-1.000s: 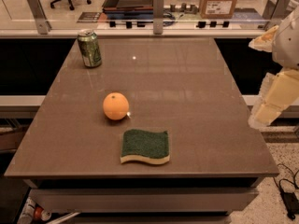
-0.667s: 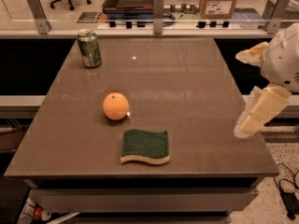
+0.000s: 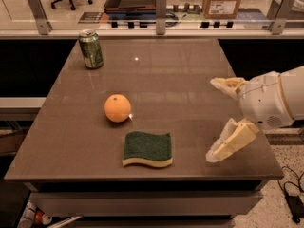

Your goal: Move sponge near green can

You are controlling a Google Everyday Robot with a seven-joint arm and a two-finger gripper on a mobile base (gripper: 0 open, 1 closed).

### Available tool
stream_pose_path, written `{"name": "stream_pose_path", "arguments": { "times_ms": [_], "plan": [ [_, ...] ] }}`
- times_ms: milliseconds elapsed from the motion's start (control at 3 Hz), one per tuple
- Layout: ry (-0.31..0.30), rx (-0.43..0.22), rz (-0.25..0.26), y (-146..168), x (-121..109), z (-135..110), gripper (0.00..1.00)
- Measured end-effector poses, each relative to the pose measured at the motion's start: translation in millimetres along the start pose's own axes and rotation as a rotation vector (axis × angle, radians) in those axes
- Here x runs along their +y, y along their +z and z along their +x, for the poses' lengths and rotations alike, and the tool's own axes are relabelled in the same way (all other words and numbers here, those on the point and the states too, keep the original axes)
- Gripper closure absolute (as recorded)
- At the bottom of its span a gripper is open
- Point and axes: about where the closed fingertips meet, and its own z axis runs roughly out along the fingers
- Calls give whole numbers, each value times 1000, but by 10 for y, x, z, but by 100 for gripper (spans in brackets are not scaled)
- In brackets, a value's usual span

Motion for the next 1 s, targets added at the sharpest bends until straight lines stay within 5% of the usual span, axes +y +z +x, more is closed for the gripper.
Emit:
{"name": "stream_pose_path", "arguments": {
  "times_ms": [667, 1000],
  "plan": [
    [20, -275, -116, 584, 236, -364, 0],
    [22, -257, -171, 793, 353, -501, 0]
  ]
}}
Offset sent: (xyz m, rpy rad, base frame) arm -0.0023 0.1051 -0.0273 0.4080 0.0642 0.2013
